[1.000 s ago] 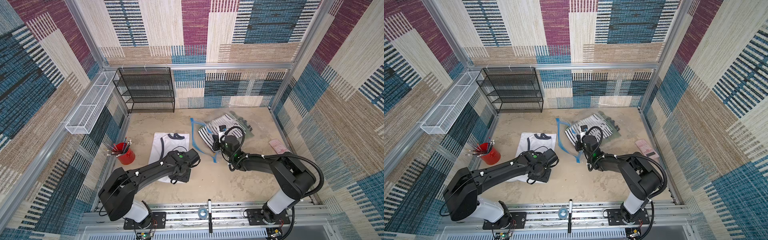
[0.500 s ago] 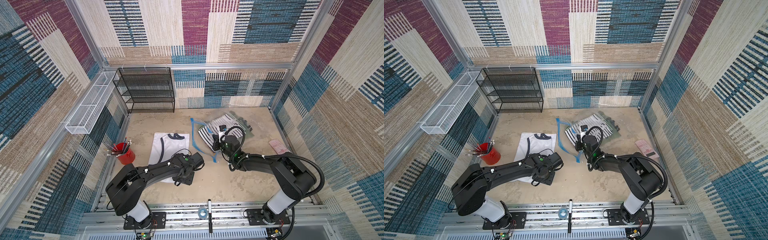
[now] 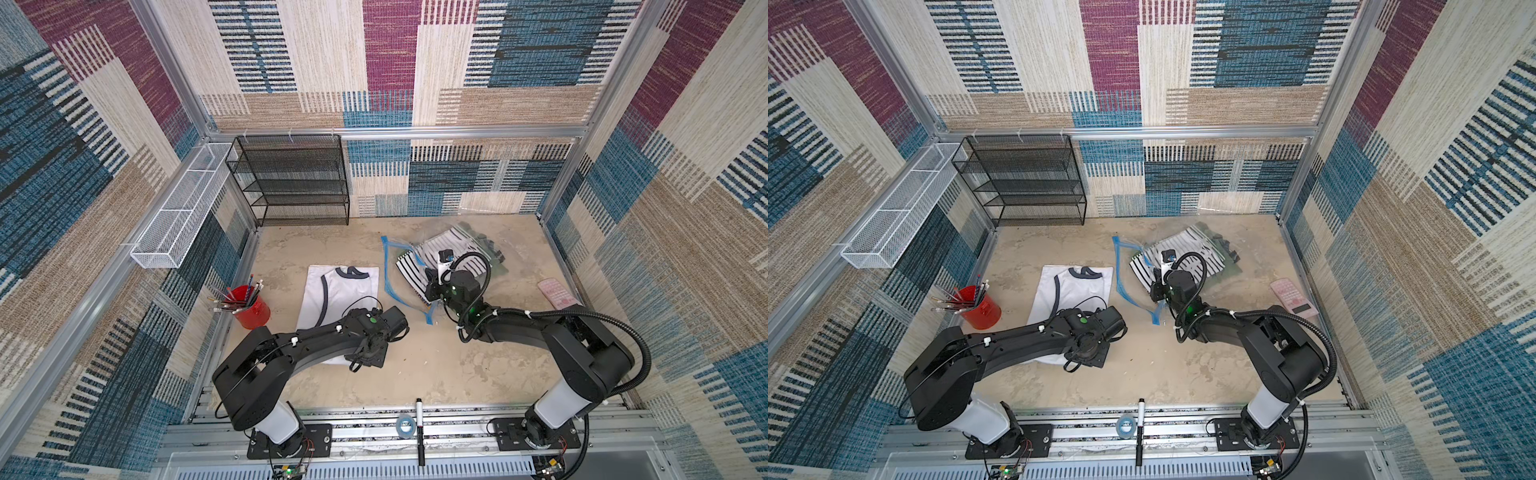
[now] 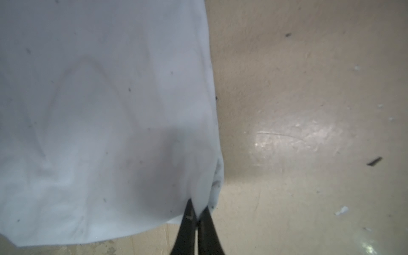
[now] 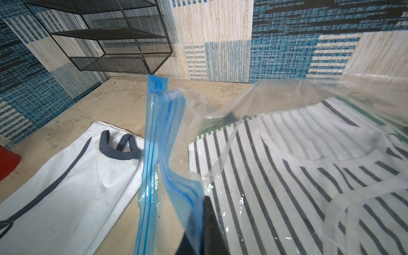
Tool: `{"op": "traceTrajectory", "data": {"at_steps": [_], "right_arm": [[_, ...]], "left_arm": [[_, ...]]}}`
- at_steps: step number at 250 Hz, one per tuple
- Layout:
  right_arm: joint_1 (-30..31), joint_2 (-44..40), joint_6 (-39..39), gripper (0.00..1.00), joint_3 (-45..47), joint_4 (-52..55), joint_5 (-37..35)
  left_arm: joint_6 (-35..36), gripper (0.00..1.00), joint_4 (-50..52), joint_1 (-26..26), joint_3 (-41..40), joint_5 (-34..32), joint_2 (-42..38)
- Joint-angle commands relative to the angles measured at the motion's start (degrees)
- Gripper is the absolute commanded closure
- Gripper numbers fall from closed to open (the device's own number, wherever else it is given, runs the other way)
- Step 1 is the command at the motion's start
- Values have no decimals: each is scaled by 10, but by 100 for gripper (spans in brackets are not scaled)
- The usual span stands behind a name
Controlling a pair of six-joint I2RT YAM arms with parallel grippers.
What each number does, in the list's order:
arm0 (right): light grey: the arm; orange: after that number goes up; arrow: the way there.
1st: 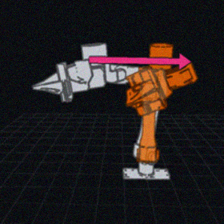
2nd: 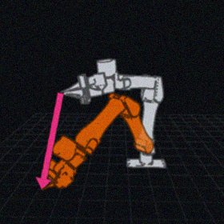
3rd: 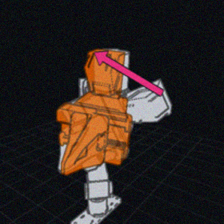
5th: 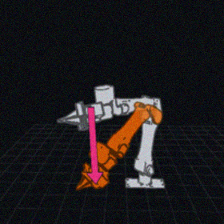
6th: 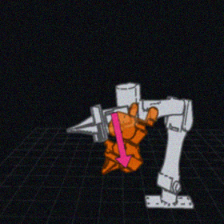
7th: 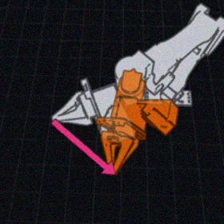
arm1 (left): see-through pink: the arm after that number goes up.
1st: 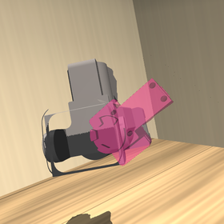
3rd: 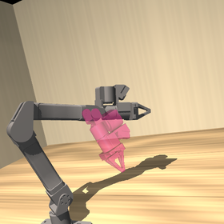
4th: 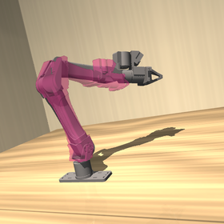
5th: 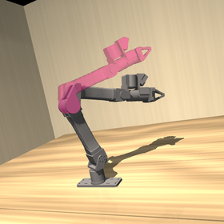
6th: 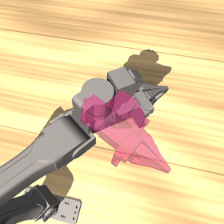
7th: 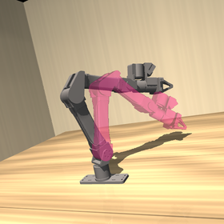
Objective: Take the tank top out of the vacuum bag
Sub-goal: Adjust the tank top at the center of the board.
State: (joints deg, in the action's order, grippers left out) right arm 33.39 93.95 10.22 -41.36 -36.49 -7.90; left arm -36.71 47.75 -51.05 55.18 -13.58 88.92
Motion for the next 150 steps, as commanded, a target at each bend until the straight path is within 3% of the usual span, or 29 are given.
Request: {"op": "traceTrajectory", "data": {"at_steps": [1, 87, 105, 119, 150], "right_arm": [[0, -1, 0, 100, -1, -13, 3], [0, 7, -1, 100, -4, -13, 5], [0, 8, 0, 100, -5, -12, 6], [0, 9, 0, 100, -6, -11, 6], [0, 10, -1, 100, -6, -10, 5]], "left_arm": [[-11, 100, -9, 6, -3, -3, -38], [14, 100, -143, 55, -94, 173, -217], [24, 71, -134, 56, -102, 170, -225], [26, 56, -118, 56, -102, 151, -234], [-10, 55, -61, 60, -105, 41, -279]]}}
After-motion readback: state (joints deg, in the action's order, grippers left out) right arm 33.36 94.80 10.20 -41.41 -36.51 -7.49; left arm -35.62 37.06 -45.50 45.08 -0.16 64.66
